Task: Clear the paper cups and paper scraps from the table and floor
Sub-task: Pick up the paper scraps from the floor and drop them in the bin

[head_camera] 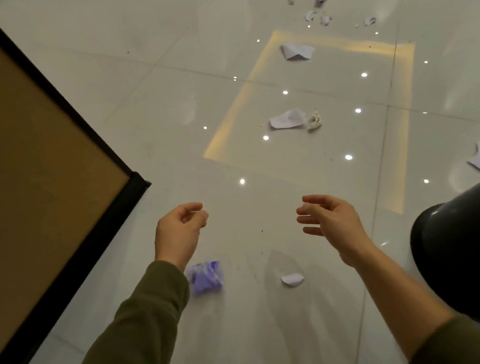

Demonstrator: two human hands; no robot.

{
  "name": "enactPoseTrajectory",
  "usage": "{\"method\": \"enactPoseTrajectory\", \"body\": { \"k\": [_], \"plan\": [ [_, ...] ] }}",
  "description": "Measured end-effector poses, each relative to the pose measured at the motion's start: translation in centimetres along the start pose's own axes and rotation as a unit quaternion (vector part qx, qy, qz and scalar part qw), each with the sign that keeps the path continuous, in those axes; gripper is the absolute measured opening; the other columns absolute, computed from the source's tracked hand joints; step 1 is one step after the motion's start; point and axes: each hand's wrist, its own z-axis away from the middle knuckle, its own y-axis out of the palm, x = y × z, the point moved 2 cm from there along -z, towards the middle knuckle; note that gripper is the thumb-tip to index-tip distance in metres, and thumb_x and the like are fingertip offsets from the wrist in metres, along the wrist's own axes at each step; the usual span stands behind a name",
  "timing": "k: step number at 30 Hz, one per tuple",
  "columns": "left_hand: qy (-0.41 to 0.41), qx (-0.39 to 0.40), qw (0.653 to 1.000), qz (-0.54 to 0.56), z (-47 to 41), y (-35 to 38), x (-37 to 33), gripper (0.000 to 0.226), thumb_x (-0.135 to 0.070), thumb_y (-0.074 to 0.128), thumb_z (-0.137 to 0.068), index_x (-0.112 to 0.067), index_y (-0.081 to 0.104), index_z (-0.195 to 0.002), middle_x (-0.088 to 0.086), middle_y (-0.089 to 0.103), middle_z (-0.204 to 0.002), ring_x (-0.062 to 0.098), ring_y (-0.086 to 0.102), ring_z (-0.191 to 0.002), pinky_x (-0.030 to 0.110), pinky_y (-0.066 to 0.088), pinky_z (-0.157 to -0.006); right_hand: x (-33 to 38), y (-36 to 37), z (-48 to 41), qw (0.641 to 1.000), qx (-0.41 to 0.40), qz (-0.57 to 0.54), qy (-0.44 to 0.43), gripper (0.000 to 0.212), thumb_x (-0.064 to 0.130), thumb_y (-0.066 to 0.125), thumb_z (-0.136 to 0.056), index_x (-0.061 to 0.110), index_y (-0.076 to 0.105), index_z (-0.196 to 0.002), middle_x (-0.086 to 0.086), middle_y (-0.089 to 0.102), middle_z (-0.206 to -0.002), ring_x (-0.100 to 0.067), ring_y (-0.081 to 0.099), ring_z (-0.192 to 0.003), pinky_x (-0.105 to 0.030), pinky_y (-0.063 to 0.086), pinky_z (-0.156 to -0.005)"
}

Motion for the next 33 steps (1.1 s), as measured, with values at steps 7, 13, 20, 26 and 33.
{"method": "enactPoseTrajectory", "body": {
  "k": [7,13,20,26,33],
  "plan": [
    [-0.097,0.062,0.990,-0.087,1.6,0.0,7.7,0.048,-0.027,0.073,-0.079,-0.020,0.056,-0.124,0.003,0.054,-0.122,0.018,0.052,-0.104,0.028,0.042,-0.088,-5.4,1.8,1.3,0.996,0.033,0.000,0.080,0.027,0.026,0.046,-0.096,0.008,0.064,-0.106,-0.011,0.069,-0.093,-0.021,0.067,-0.083,-0.036,0.055,-0.075],
    [0.032,0.077,0.924,-0.373,2.3,0.7,10.2,0.043,-0.024,0.074,-0.076,-0.020,0.062,-0.117,0.003,0.049,-0.128,0.023,0.041,-0.122,0.028,0.034,-0.101,-6.9,1.5,1.3,0.994,0.031,-0.022,0.100,0.045,0.037,0.027,-0.100,0.012,0.065,-0.099,-0.011,0.069,-0.089,-0.022,0.066,-0.080,-0.034,0.053,-0.070],
    [0.002,0.018,0.986,-0.168,1.6,2.1,7.2,0.012,-0.022,0.063,-0.087,-0.020,0.057,-0.077,0.001,0.060,-0.074,0.010,0.057,-0.065,0.011,0.041,-0.049,-8.7,0.2,0.9,0.972,0.025,0.235,0.004,0.023,0.028,0.065,-0.082,0.023,0.067,-0.105,0.011,0.066,-0.085,-0.003,0.063,-0.077,-0.024,0.052,-0.073],
    [0.017,0.035,0.999,-0.038,0.6,3.9,2.8,0.013,-0.016,0.071,-0.080,-0.016,0.058,-0.075,0.001,0.060,-0.074,0.011,0.057,-0.064,0.006,0.043,-0.045,-11.1,0.9,1.3,0.912,0.102,0.398,0.013,0.043,0.036,0.077,-0.069,0.029,0.065,-0.110,0.009,0.054,-0.095,-0.007,0.057,-0.085,-0.021,0.043,-0.076],
    [0.021,0.061,0.997,-0.031,0.0,4.8,1.1,0.013,-0.022,0.072,-0.079,-0.020,0.059,-0.079,0.001,0.061,-0.078,0.012,0.058,-0.070,0.013,0.044,-0.051,-11.5,1.2,0.8,0.890,0.074,0.450,-0.001,0.020,0.044,0.063,-0.083,0.026,0.069,-0.088,0.008,0.055,-0.093,-0.011,0.055,-0.086,-0.024,0.044,-0.075]
  ]
}}
